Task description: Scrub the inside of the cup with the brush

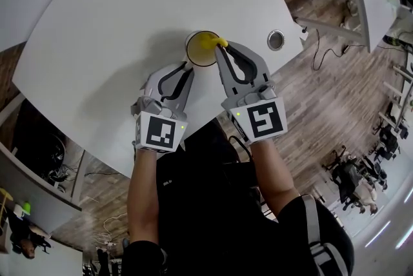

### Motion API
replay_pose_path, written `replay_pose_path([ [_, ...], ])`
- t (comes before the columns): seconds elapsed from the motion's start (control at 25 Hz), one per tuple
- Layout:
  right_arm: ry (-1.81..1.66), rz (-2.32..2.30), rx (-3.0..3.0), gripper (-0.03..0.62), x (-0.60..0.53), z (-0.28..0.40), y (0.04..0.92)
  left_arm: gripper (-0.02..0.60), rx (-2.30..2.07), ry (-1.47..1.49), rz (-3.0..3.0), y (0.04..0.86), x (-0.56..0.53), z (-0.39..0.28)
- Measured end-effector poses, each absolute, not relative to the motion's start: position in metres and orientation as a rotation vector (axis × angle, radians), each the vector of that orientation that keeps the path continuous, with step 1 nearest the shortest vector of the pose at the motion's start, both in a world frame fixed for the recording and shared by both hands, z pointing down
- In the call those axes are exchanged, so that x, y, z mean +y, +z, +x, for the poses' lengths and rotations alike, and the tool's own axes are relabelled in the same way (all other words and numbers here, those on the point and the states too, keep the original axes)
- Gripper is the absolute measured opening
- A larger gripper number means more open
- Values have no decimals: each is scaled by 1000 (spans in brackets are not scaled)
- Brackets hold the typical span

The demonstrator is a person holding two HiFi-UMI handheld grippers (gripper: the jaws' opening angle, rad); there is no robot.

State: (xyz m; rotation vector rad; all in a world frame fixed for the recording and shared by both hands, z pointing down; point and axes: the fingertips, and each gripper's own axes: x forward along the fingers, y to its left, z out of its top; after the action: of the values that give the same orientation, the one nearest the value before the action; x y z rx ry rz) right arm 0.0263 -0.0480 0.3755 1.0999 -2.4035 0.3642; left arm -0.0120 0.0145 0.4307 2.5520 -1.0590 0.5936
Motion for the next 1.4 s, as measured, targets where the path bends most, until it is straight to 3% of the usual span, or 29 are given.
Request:
replay_pose_path([
  [0.48,342,1104,-2439,29,-43,32,369,60,-1113,601,2537,428,-2,-23],
  [0.88,248,1020,-2527,29,-56,-2,348,60,-1089,648,2559,432,5,-19],
  [1.4,444,980,-2551,29,-51,-13,355,60,-1103,631,2548,428,4,-19],
])
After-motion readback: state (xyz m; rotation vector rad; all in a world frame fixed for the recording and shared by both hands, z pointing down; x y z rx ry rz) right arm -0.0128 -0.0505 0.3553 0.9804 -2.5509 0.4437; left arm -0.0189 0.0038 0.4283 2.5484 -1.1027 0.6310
